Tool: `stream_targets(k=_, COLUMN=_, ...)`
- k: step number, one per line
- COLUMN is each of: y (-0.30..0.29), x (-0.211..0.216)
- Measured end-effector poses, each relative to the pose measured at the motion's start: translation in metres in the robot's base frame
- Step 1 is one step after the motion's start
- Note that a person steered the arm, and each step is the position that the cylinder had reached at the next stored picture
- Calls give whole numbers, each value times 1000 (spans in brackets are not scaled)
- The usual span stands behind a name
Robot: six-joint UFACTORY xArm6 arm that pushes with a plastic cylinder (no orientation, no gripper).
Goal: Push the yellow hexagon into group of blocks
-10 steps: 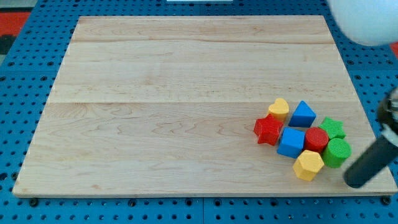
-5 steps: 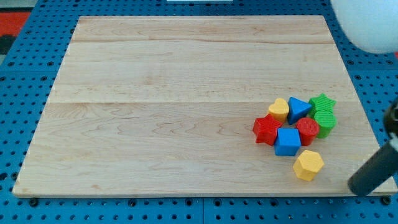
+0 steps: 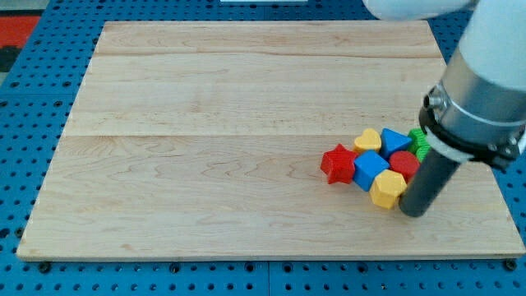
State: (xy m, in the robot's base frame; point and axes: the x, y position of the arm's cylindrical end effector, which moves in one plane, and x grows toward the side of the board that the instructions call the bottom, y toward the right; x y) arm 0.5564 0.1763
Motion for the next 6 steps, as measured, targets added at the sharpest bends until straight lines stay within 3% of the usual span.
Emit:
stream_targets(k=2, y=42, x=-17)
stream_targets(k=4, y=-27, x=-32)
stream_targets(k=6, y=-12, x=-31)
